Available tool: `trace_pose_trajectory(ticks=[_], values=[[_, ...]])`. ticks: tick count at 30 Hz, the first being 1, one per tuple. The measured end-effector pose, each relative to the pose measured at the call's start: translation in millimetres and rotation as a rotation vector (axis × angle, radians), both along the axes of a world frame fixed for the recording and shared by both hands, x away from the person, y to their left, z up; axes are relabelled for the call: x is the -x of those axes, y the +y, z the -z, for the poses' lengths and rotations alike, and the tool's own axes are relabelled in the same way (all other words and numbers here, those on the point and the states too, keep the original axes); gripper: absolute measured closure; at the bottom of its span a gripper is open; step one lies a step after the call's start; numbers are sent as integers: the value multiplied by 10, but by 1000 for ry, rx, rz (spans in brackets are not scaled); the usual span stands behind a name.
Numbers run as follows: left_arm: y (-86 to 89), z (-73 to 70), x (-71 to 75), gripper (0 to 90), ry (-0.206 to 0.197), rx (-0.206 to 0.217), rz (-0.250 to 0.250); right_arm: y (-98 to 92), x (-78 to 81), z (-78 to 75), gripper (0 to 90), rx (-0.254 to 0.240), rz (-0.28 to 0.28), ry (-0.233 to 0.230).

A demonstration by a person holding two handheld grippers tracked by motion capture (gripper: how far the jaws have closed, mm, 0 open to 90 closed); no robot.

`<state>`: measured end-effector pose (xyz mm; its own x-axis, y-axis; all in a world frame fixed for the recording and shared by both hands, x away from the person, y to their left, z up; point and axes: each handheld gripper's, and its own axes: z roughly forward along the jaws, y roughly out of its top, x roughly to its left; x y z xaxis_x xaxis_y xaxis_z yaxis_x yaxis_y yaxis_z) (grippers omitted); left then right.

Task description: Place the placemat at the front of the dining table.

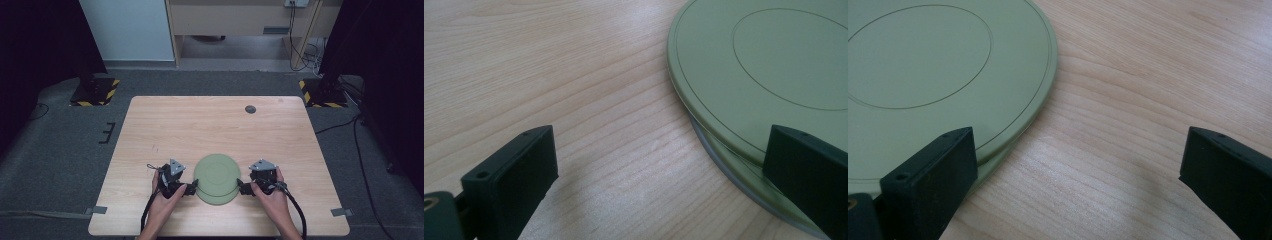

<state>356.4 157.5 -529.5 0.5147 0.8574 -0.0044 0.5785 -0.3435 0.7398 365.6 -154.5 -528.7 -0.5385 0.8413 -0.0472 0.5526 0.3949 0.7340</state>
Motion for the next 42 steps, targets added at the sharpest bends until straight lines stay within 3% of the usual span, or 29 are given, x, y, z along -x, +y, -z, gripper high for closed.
trace_pose_trajectory(ticks=[9, 17, 26, 36, 42], values=[[-13, 6, -15, 7, -22, -6, -16, 21, -22, 11, 22, 0, 32, -26], [-35, 1, 21, 23, -22, -5, -11, 46, 38, -7, 44, 15, -18, -15], [-49, 17, -36, 2, -26, 3, -43, 51, -12, 12, 16, 13, 9, -28], [-74, 14, 22, 24, -15, -2, -4, 58, 23, 1, 43, 13, -10, -17], [-81, 22, -5, 4, -16, 2, -24, 82, 19, 5, 20, 11, -11, -17]])
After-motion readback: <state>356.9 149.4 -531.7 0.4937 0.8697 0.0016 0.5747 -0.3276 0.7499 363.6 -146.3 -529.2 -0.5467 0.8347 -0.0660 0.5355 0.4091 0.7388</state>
